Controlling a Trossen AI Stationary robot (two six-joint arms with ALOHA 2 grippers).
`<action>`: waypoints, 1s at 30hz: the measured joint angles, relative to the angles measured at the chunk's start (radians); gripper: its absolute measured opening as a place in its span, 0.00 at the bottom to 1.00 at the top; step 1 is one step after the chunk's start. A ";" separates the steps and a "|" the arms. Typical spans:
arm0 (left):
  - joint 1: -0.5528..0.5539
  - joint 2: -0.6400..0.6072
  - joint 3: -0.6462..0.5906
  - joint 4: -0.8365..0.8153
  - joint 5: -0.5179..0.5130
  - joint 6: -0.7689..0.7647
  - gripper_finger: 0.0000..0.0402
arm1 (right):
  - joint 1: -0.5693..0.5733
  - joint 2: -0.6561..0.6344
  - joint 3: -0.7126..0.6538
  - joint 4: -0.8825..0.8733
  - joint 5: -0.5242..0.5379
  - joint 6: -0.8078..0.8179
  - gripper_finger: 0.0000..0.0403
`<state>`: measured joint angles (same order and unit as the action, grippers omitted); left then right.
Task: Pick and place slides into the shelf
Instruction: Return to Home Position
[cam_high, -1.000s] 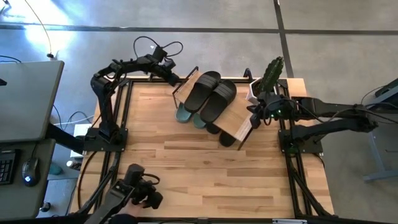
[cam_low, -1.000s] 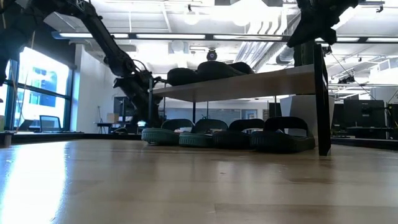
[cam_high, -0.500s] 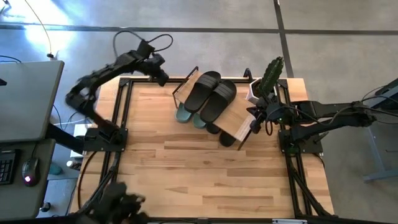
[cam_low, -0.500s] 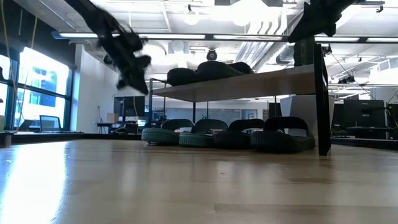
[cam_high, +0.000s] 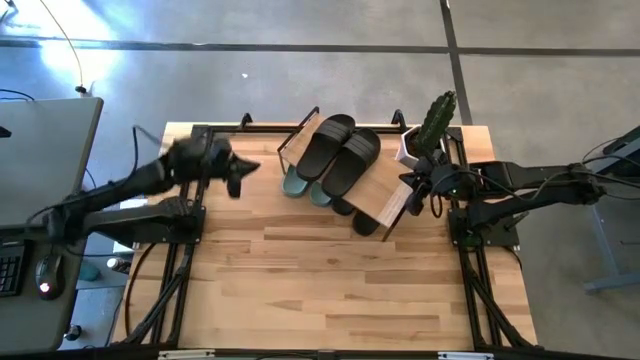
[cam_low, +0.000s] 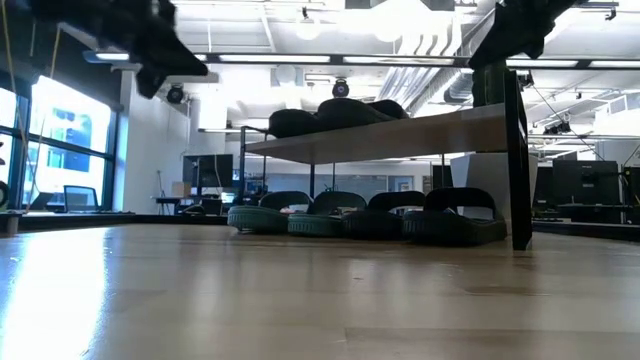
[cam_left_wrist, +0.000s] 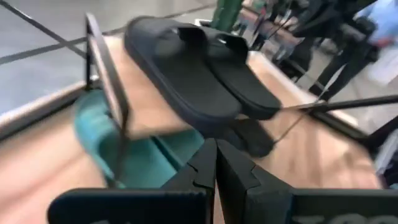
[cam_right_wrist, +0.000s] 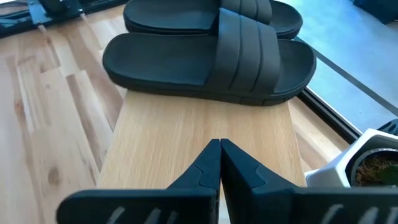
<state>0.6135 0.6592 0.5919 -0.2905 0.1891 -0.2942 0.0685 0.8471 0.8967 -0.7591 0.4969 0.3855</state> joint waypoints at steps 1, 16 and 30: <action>-0.065 -0.039 -0.044 0.030 -0.060 -0.045 0.00 | 0.000 -0.005 0.000 -0.004 -0.003 -0.003 0.00; -0.586 0.026 -0.150 0.422 -0.458 -0.036 0.00 | 0.000 -0.071 0.000 -0.023 -0.224 -0.025 0.00; -0.516 0.044 -0.148 0.670 -0.033 -0.237 0.00 | 0.000 -0.398 -0.273 0.358 -0.470 0.097 0.00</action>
<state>0.0971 0.7030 0.4441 0.3796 0.1563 -0.5308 0.0685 0.4496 0.6240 -0.4009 0.0272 0.4821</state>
